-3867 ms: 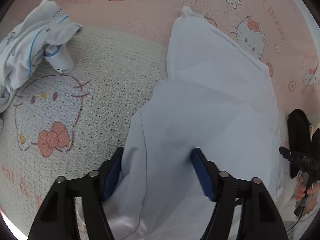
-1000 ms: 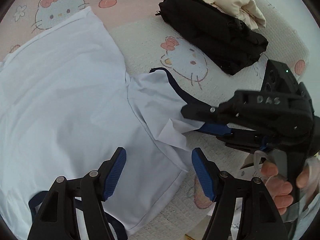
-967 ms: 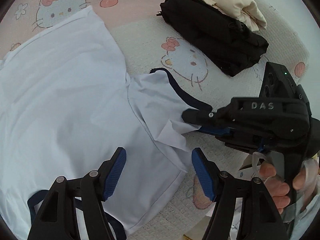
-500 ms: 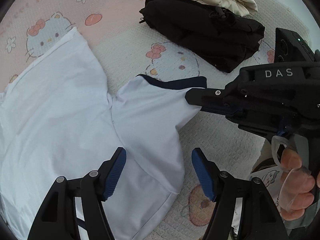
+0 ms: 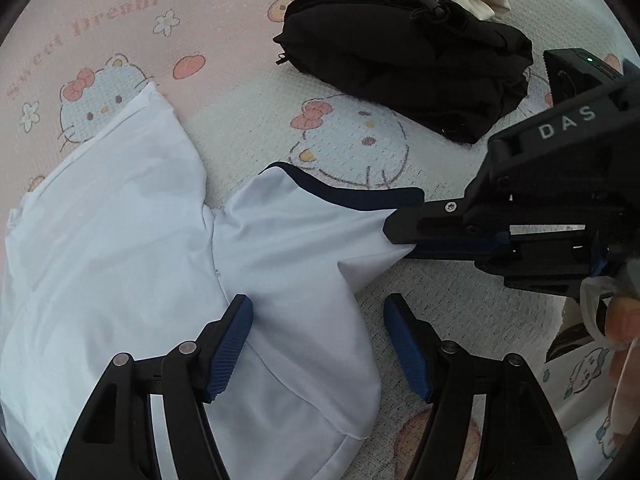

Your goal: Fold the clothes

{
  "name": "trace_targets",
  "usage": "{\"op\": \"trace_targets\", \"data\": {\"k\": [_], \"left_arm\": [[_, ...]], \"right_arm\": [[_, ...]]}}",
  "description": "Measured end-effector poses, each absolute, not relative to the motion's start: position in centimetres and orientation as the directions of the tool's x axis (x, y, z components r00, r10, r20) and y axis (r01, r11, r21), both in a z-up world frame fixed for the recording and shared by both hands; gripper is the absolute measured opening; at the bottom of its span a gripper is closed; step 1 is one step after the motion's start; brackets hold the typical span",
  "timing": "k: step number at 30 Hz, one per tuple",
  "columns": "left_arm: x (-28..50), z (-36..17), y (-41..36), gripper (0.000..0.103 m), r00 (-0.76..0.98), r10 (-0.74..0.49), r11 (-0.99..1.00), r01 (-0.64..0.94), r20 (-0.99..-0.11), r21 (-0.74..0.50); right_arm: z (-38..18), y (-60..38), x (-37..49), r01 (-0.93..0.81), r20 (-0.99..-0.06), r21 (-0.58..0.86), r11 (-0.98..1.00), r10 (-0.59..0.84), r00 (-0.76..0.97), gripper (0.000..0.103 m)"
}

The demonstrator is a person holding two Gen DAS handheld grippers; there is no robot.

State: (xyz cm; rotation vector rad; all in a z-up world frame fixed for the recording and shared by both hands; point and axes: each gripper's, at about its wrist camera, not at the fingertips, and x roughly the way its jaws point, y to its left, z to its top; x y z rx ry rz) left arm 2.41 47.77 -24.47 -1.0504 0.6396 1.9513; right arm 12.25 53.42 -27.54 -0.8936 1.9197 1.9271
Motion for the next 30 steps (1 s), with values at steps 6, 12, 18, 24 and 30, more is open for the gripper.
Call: {"op": "trace_targets", "data": {"k": [6, 12, 18, 24, 30], "left_arm": [[2.7, -24.4, 47.9, 0.065, -0.350, 0.420, -0.565, -0.823, -0.837, 0.060], [2.5, -23.6, 48.7, 0.010, -0.387, 0.385, -0.577, -0.810, -0.838, 0.109], [0.4, -23.8, 47.8, 0.010, -0.293, 0.422, -0.607, -0.794, -0.858, -0.028], [1.2, -24.0, 47.8, 0.010, -0.311, 0.427, -0.561, -0.827, -0.849, 0.021], [0.0, -24.0, 46.6, 0.010, -0.239, 0.483, -0.602, -0.789, -0.843, -0.121]], "right_arm": [[-28.0, 53.8, 13.0, -0.575, -0.568, 0.817, -0.038, -0.219, -0.793, 0.008], [-27.5, 53.9, 12.8, -0.542, -0.539, 0.839, -0.047, -0.213, -0.815, 0.008], [-29.2, 53.6, 12.3, -0.427, -0.387, 0.897, 0.117, -0.261, -0.884, 0.055], [-29.0, 53.4, 10.4, -0.433, -0.398, 0.896, 0.094, -0.257, -0.880, 0.055], [-28.0, 53.0, 8.5, -0.507, -0.504, 0.860, -0.059, -0.255, -0.825, 0.044]]}}
